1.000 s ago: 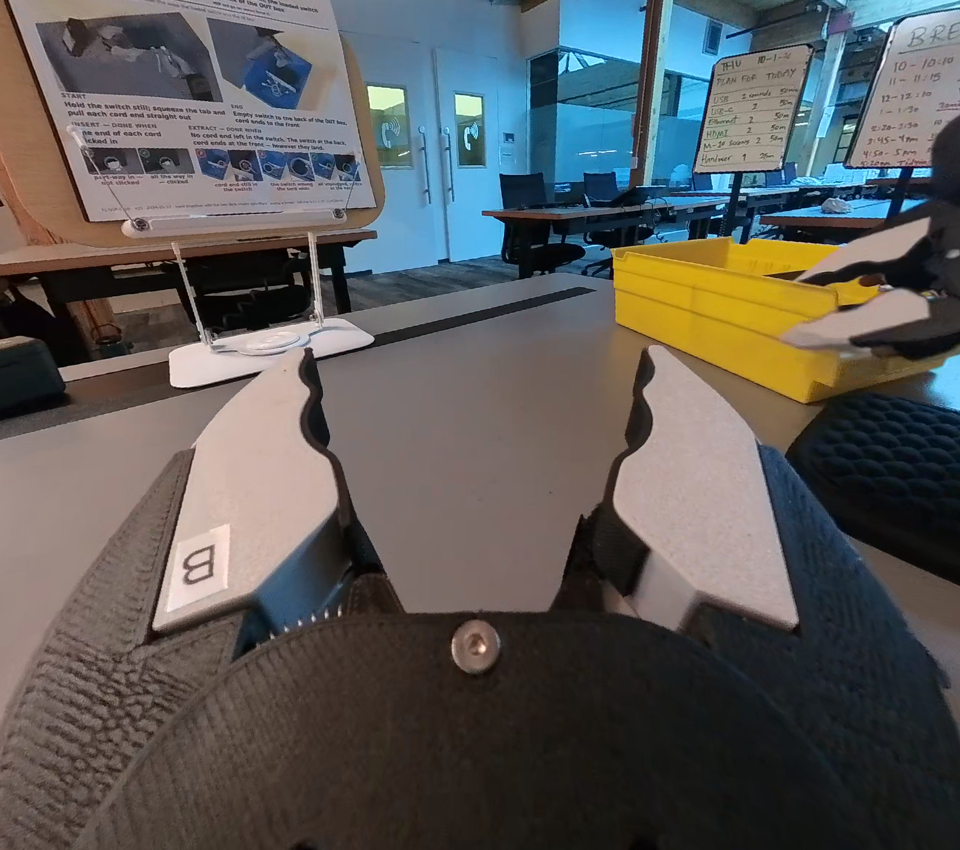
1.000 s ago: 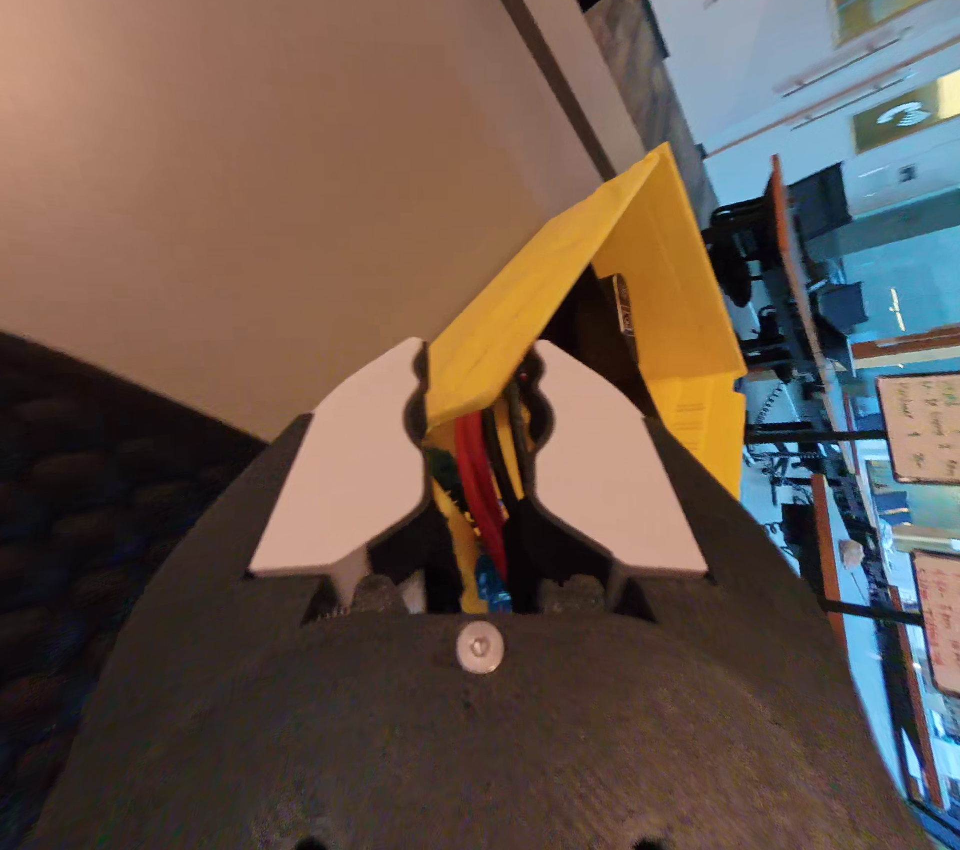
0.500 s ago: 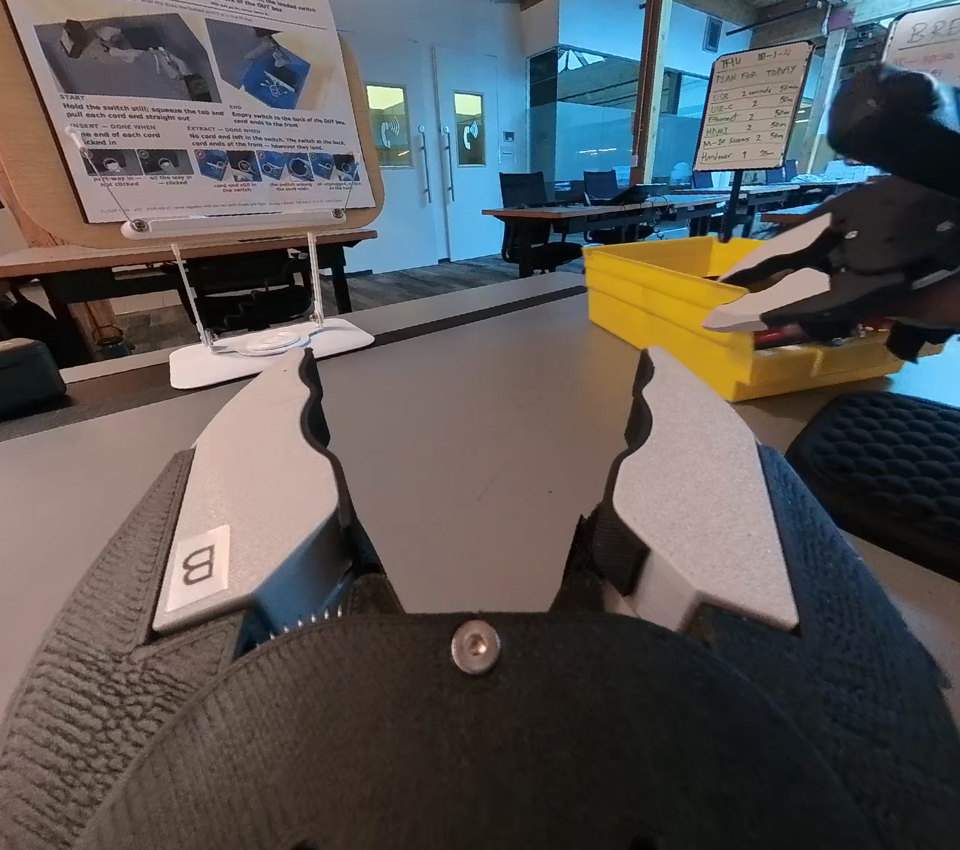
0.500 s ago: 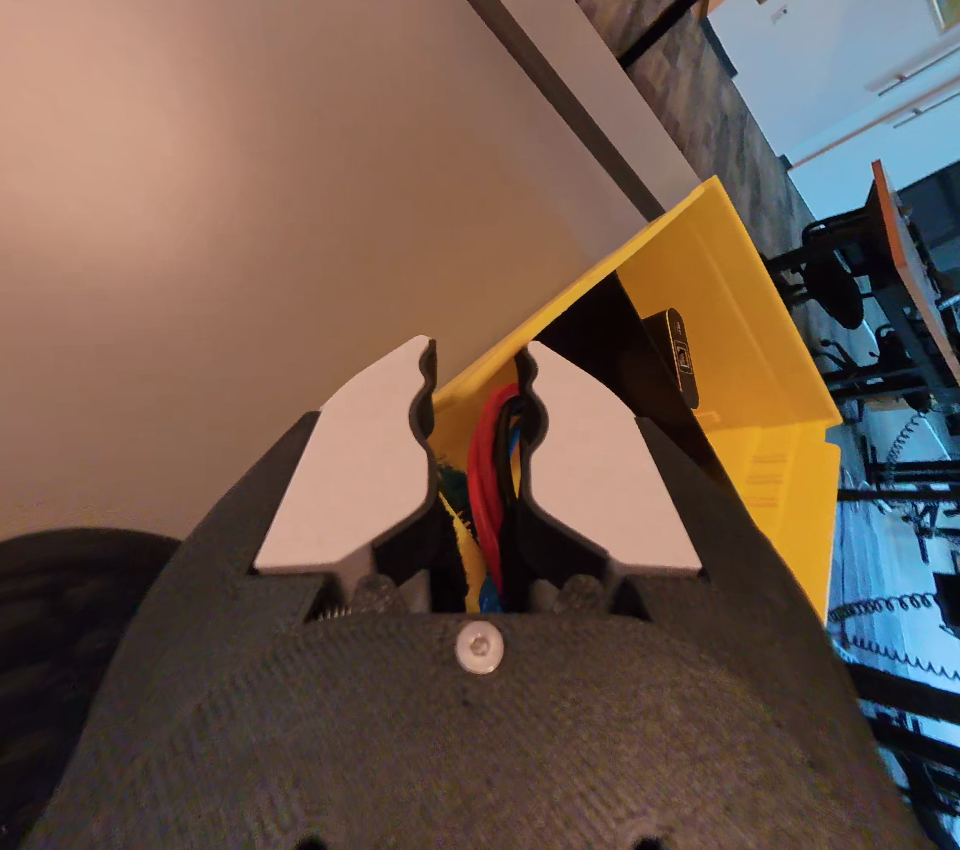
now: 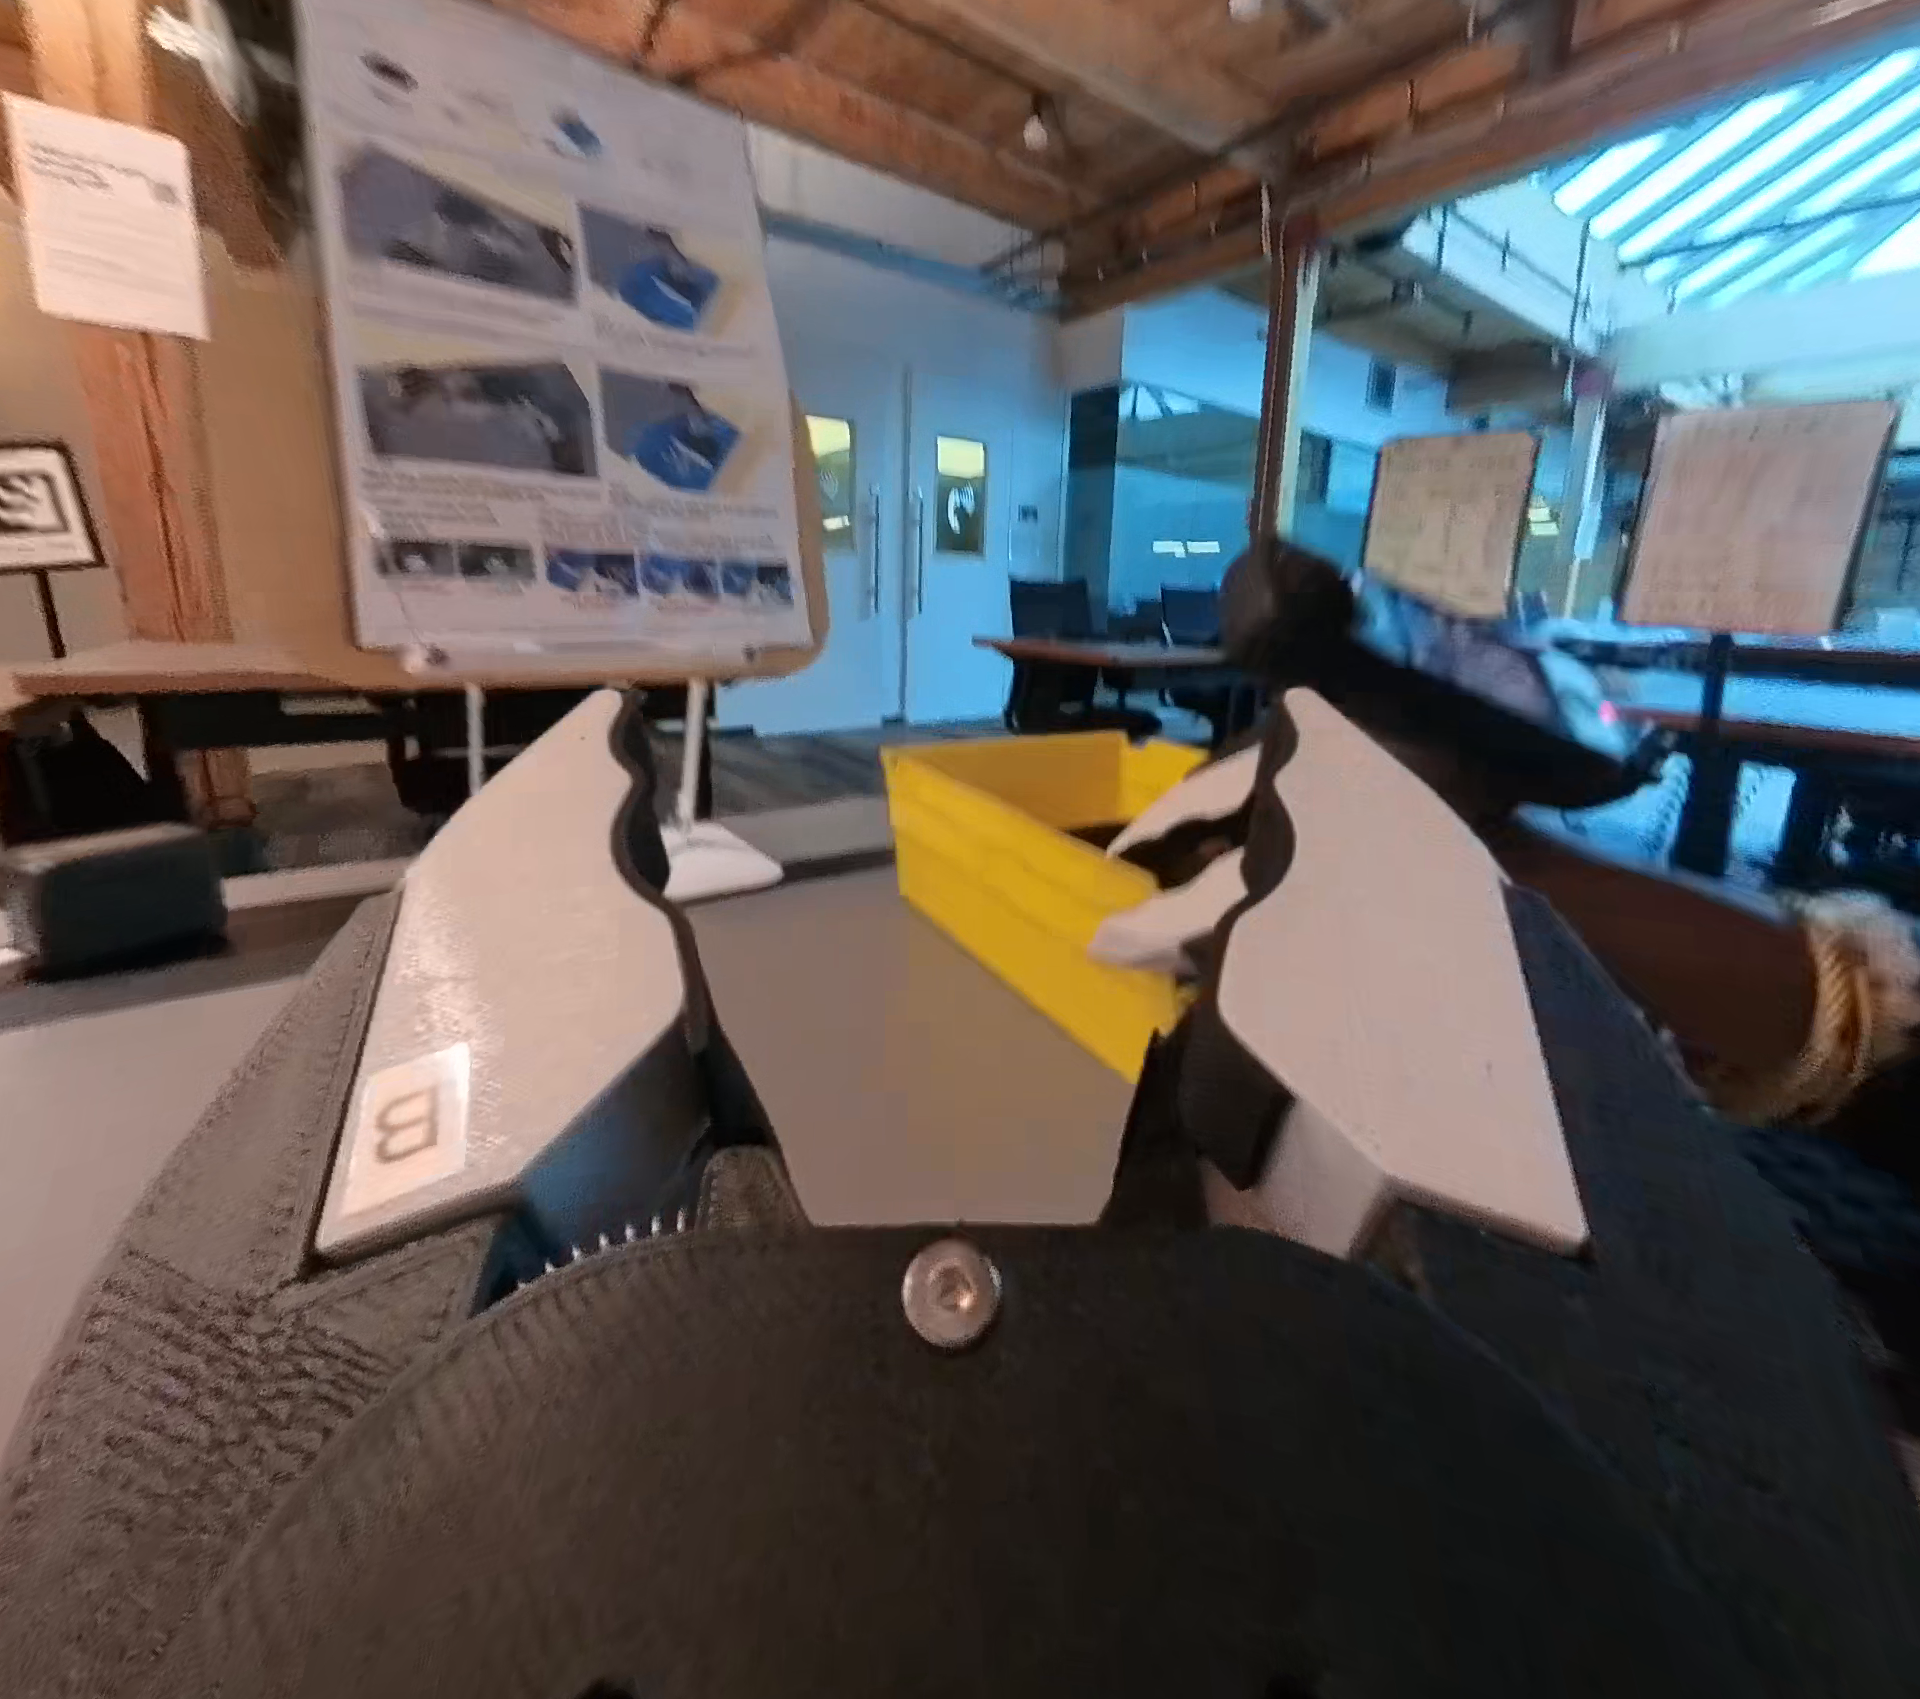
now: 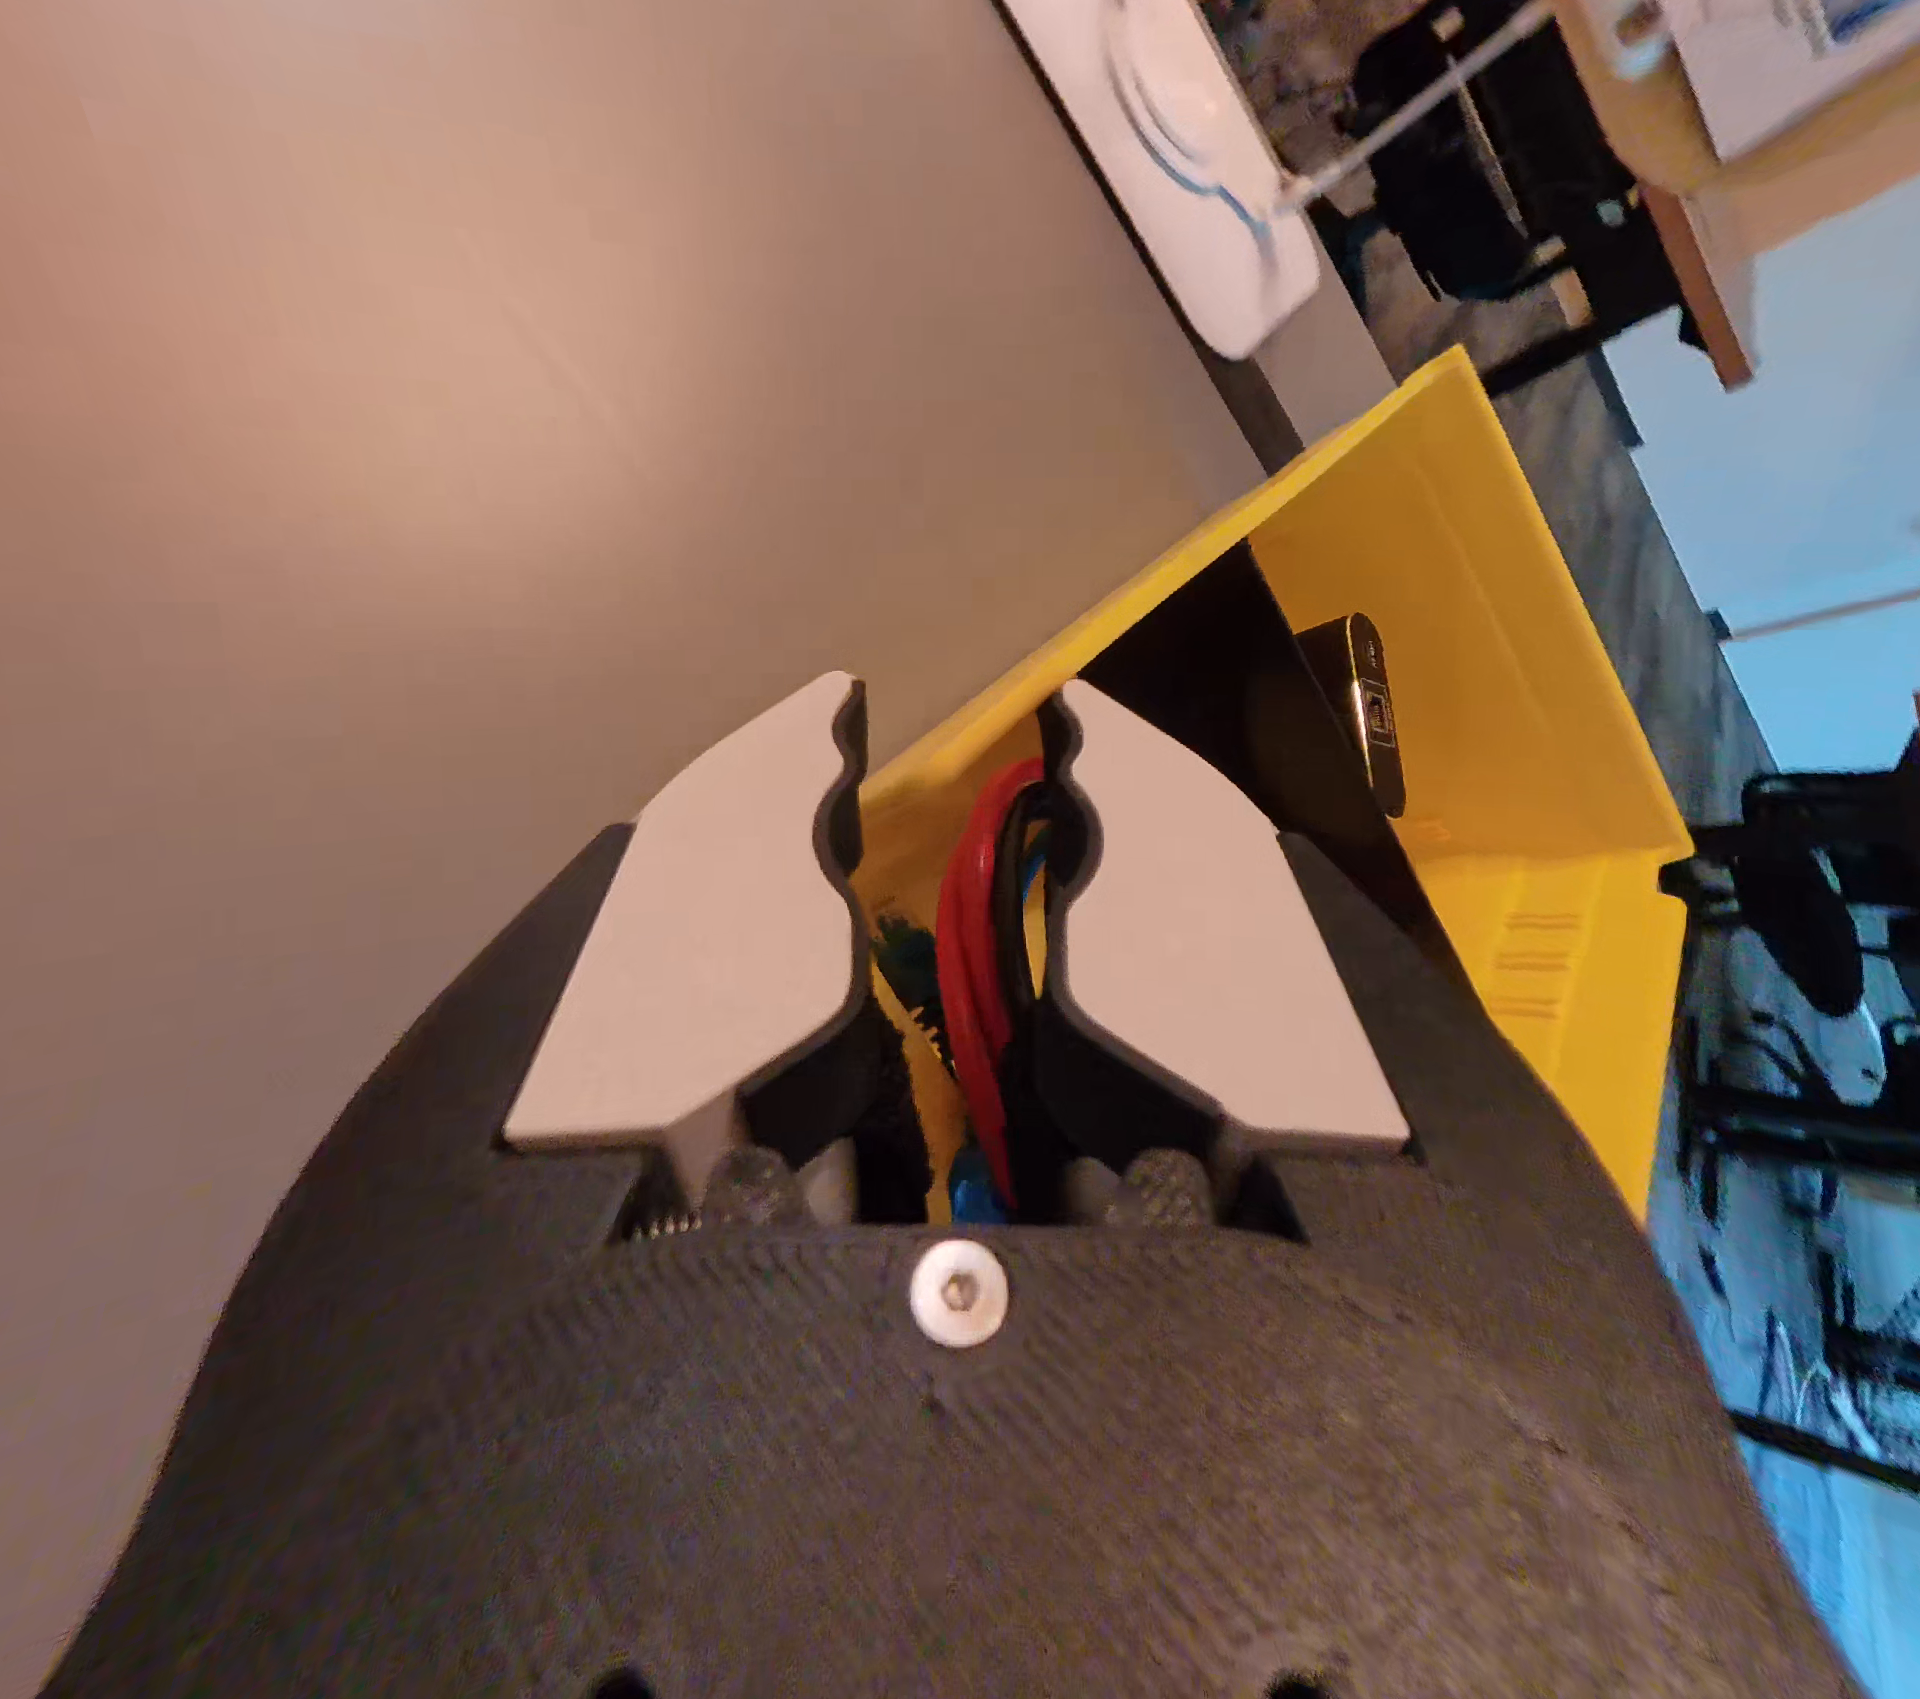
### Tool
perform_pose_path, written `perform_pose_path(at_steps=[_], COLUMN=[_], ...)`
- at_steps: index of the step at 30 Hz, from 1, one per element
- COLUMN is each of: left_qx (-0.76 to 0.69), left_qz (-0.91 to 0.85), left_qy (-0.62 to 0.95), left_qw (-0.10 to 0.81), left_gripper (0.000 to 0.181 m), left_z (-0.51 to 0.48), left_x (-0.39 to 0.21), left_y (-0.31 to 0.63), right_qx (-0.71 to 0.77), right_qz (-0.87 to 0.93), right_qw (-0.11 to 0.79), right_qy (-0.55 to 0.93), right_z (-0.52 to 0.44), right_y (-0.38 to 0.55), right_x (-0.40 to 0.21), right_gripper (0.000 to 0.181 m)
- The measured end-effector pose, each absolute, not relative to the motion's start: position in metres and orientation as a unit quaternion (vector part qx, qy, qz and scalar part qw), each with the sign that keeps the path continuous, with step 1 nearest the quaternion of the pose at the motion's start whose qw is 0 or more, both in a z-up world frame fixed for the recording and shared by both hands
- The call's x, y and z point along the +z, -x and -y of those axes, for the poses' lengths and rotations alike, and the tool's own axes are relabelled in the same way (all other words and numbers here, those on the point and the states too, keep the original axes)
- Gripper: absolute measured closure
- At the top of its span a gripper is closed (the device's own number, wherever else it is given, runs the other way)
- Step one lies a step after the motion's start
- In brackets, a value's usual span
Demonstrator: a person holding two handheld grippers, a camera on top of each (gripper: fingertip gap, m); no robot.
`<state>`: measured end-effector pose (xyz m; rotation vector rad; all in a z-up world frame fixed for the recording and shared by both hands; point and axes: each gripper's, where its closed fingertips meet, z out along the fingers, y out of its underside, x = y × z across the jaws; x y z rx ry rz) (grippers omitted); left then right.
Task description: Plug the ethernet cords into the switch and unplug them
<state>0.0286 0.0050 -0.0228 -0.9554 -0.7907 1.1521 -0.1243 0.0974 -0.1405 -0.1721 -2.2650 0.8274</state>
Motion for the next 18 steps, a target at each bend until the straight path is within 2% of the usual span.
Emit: perform_pose_path(at_steps=[6,10,13,15,18], left_qx=[0.619,0.686,0.742,0.732,0.672], left_qz=[0.347,0.405,0.475,0.525,0.619], left_qy=[0.351,0.315,0.274,0.272,0.283], left_qw=[0.611,0.516,0.386,0.339,0.294], left_gripper=[0.084,0.087,0.092,0.099,0.100], left_z=[0.073,0.154,0.227,0.263,0.304], left_x=[0.025,0.029,0.010,-0.015,-0.066], left_y=[-0.095,-0.135,-0.175,-0.191,-0.203], right_qx=[0.334,0.346,0.352,0.356,0.372], right_qz=[0.883,0.883,0.883,0.883,0.880], right_qw=[0.331,0.317,0.304,0.295,0.281], right_qy=[0.005,-0.031,-0.059,-0.076,-0.092], right_z=[-0.027,0.021,0.055,0.076,0.105], right_y=[0.094,0.072,0.056,0.044,0.029], right_x=[-0.140,-0.140,-0.139,-0.139,-0.138], right_gripper=[0.148,0.147,0.145,0.145,0.145])
